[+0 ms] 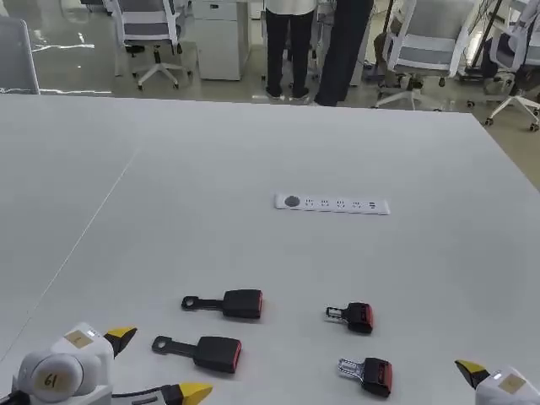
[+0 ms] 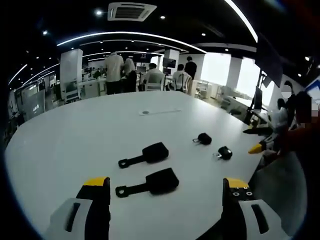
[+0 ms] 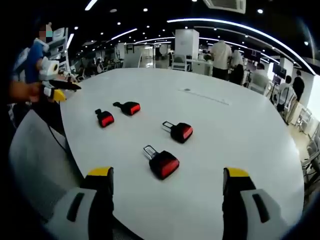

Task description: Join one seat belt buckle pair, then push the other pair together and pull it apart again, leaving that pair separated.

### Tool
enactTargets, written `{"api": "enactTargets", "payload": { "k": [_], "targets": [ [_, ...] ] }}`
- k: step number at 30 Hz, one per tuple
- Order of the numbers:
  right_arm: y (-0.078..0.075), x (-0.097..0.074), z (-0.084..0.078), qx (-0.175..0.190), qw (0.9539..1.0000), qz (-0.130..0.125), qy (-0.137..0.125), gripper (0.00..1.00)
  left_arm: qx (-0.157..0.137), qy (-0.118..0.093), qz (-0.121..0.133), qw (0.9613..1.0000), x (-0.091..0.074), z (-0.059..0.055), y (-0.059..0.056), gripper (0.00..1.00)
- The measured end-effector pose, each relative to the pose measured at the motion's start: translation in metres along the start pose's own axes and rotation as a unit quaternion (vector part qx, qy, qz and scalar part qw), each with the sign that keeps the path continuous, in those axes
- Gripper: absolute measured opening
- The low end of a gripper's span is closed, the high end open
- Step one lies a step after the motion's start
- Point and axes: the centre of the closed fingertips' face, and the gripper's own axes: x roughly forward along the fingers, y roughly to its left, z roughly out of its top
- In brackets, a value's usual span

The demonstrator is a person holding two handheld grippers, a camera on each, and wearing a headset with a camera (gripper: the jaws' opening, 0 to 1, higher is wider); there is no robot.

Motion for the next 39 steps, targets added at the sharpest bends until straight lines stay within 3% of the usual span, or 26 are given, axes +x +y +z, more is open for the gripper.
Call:
{"api": "enactTargets", "payload": {
  "k": [9,19,29,36,39],
  "targets": [
    [0.001,0.002,0.000,-0.003,1.0000,0.003,0.003,0.93,-0.002,0.001,0.000,1.0000,0.000,-0.001,0.001,0.95],
    [0.002,0.004,0.001,-0.011,0.9999,0.008,0.008,0.93,0.015,0.008,-0.008,0.9998,0.002,-0.004,0.000,0.95],
    [0.000,0.006,0.002,-0.015,0.9997,0.013,0.012,0.93,0.044,0.017,-0.024,0.9986,0.008,-0.006,0.001,0.95],
    [0.002,0.010,0.003,-0.023,0.9994,0.022,0.015,0.93,0.086,0.028,-0.031,0.9954,0.012,-0.009,0.003,0.93],
    [0.002,0.011,0.003,-0.024,0.9993,0.023,0.017,0.93,0.086,0.029,-0.034,0.9953,0.013,-0.010,0.005,0.93]
  ]
}}
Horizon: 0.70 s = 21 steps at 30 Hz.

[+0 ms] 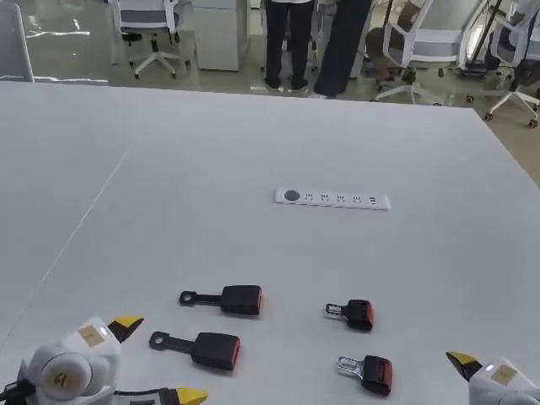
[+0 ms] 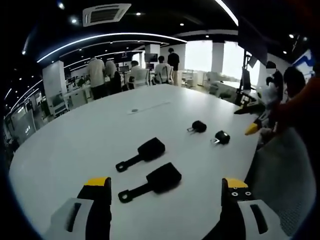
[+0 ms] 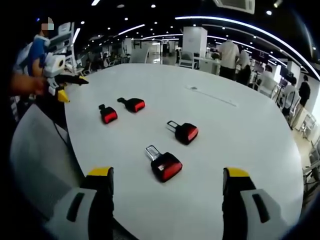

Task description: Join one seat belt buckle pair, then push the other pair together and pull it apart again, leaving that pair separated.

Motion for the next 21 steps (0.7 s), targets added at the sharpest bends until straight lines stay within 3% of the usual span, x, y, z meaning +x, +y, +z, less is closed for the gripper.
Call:
{"api": "enactTargets", "payload": {
  "k": [21],
  "targets": [
    [0.001,0.013,0.005,-0.018,0.9992,0.033,0.014,0.91,0.061,0.038,-0.024,0.9972,0.015,-0.011,0.005,0.90]
  ]
}}
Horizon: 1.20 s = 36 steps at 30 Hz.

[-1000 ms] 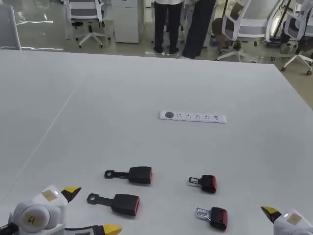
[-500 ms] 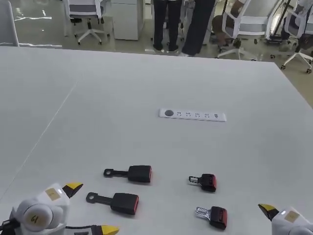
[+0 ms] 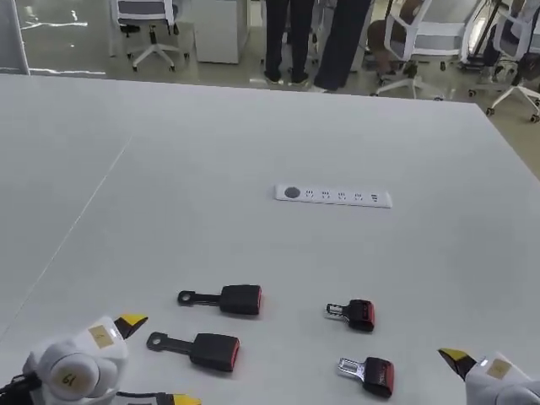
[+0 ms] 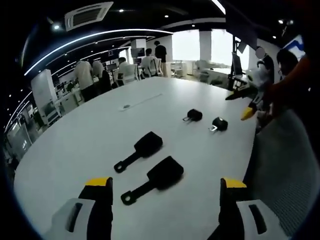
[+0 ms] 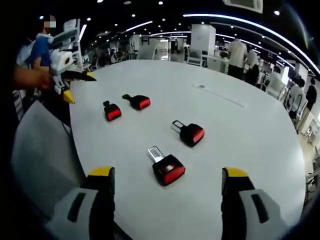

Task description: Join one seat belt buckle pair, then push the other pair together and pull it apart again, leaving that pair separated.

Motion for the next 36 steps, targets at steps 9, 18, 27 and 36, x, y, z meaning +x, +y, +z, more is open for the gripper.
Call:
{"api": "enactTargets", "payload": {
  "k": [9,18,27,36],
  "targets": [
    [-0.002,0.009,0.001,-0.012,0.9998,0.011,0.011,0.91,0.019,0.012,-0.010,0.9997,0.009,-0.004,0.004,0.88],
    [0.001,0.019,-0.002,-0.016,0.9991,0.031,0.026,0.90,0.025,0.023,-0.022,0.9992,0.019,-0.008,0.010,0.87],
    [0.002,0.030,-0.004,-0.018,0.9981,0.046,0.037,0.88,0.029,0.033,-0.042,0.9982,0.031,-0.012,0.014,0.81],
    [0.003,0.040,-0.004,-0.029,0.9961,0.066,0.051,0.84,0.054,0.052,-0.064,0.9952,0.047,-0.017,0.018,0.79]
  ]
}}
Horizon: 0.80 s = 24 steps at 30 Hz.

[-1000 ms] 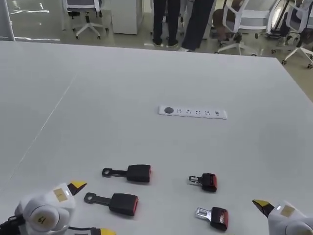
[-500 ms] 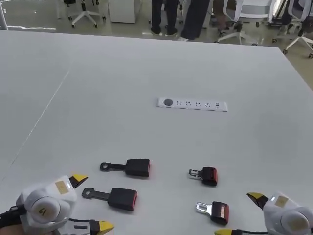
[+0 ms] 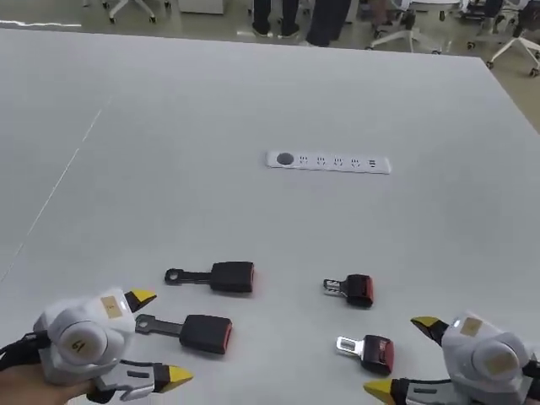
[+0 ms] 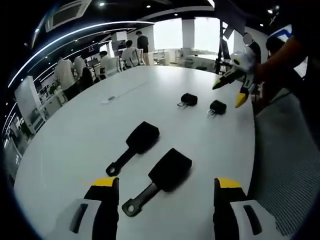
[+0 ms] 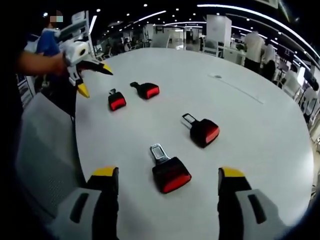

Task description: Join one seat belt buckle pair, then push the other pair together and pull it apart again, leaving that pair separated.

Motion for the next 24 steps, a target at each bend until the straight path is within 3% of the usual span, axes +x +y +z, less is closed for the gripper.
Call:
{"api": "enactTargets", "payload": {
  "k": [15,24],
  "targets": [
    [-0.007,0.013,-0.008,-0.005,0.9990,0.035,0.028,0.79,0.057,0.027,-0.043,0.9971,0.028,-0.004,0.003,0.72],
    [-0.004,0.021,-0.013,-0.018,0.9968,0.061,0.049,0.74,0.060,0.036,-0.074,0.9947,0.044,-0.007,0.003,0.68]
  ]
}}
